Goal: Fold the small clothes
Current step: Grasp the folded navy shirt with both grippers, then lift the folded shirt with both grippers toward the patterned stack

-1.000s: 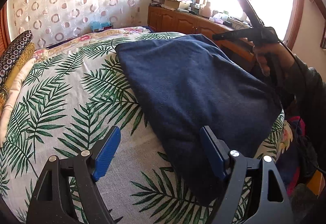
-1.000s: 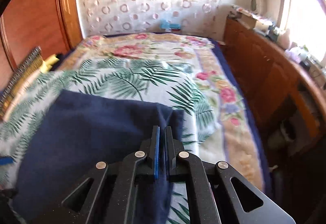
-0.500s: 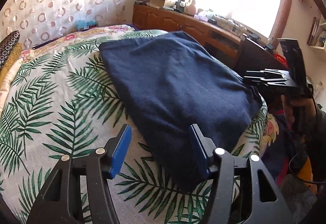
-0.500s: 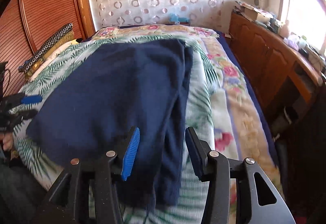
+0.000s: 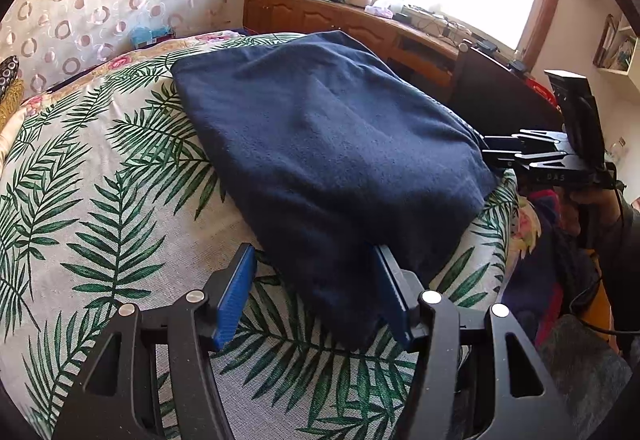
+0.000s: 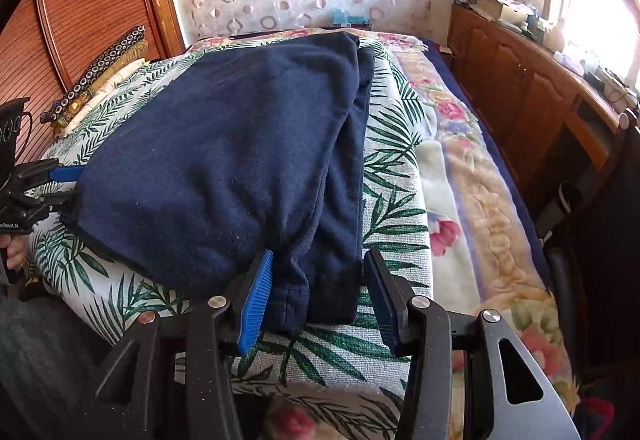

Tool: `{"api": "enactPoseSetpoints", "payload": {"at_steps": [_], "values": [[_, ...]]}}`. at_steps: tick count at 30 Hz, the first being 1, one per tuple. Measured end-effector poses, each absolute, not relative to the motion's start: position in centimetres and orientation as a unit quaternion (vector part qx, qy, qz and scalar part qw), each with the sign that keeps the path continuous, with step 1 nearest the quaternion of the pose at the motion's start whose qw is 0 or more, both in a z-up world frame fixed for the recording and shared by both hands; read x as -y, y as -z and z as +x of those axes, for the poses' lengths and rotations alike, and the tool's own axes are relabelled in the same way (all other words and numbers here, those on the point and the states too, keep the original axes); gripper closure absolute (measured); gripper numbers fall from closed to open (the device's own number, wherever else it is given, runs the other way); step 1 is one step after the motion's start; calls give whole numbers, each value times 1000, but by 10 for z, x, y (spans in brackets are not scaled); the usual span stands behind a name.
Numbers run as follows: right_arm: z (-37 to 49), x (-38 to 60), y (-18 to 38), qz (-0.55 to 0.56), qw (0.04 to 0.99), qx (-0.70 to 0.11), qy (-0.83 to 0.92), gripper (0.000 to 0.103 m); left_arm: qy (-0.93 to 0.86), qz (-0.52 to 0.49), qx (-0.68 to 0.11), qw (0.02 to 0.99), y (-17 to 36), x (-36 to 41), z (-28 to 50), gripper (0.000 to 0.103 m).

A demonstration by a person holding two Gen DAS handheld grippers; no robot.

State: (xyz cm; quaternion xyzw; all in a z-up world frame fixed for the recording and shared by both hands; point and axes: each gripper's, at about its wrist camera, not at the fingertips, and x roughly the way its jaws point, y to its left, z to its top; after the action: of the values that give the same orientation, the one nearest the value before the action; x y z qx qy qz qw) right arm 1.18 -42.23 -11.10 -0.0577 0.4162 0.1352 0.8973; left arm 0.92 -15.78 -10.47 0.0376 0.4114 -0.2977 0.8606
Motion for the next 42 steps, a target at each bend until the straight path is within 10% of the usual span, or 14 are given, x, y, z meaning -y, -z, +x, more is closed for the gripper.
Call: {"api": "enactPoseSetpoints", "payload": {"at_steps": [4, 13, 37, 42], "values": [[3, 418, 112, -56, 891, -418, -170, 89, 309, 46, -409, 857, 104, 162, 3, 43], [6, 434, 77, 19, 914, -339, -223, 94, 313, 36, -391, 865, 92, 154, 6, 93], [168, 404, 36, 16, 939, -301, -168, 94, 262, -17, -391, 882, 48, 143, 199, 93], [184, 400, 37, 19, 932, -319, -168, 94, 258, -28, -392, 882, 46, 131, 208, 74]]}}
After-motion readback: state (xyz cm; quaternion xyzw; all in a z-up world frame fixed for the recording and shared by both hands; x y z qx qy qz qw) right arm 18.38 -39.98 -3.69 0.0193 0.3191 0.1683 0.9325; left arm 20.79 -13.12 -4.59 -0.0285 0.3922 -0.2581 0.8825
